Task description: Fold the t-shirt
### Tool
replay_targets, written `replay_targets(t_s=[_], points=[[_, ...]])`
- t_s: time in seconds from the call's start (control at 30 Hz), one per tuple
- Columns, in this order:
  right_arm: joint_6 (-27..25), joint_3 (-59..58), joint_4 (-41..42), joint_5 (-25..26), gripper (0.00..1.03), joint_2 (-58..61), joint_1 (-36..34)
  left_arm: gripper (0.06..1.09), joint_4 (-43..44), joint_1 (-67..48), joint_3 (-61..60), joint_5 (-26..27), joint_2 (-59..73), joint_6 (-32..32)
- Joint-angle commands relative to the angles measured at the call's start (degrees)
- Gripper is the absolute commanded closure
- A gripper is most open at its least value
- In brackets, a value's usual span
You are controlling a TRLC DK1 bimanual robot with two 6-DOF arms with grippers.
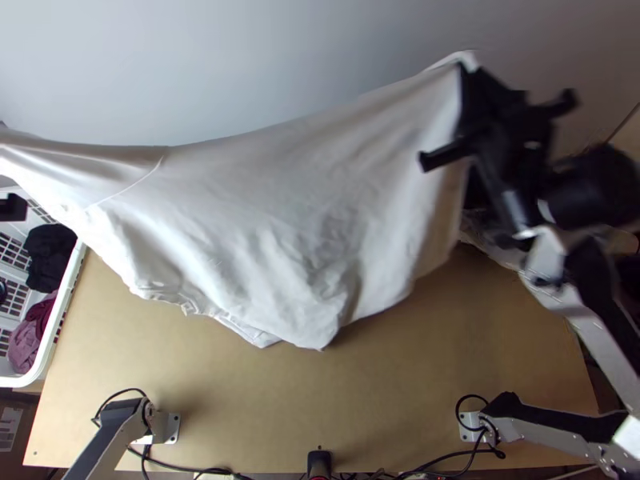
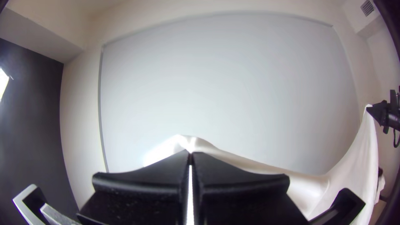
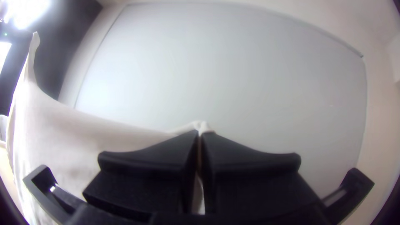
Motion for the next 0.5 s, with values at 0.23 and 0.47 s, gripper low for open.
replay_targets(t_s=[0.23,0.47], points=[[3.41,-0.45,11.6,-3.99,1.0,25.82,-2.25,1.05,13.21,6.38,-25.89,0.02,-6.52,0.22],[3.5,4.3,13.18,-4.17,1.0,38.74,-2.25,1.05,16.37,5.76,-32.92,-1.91,-5.9,-0.74]])
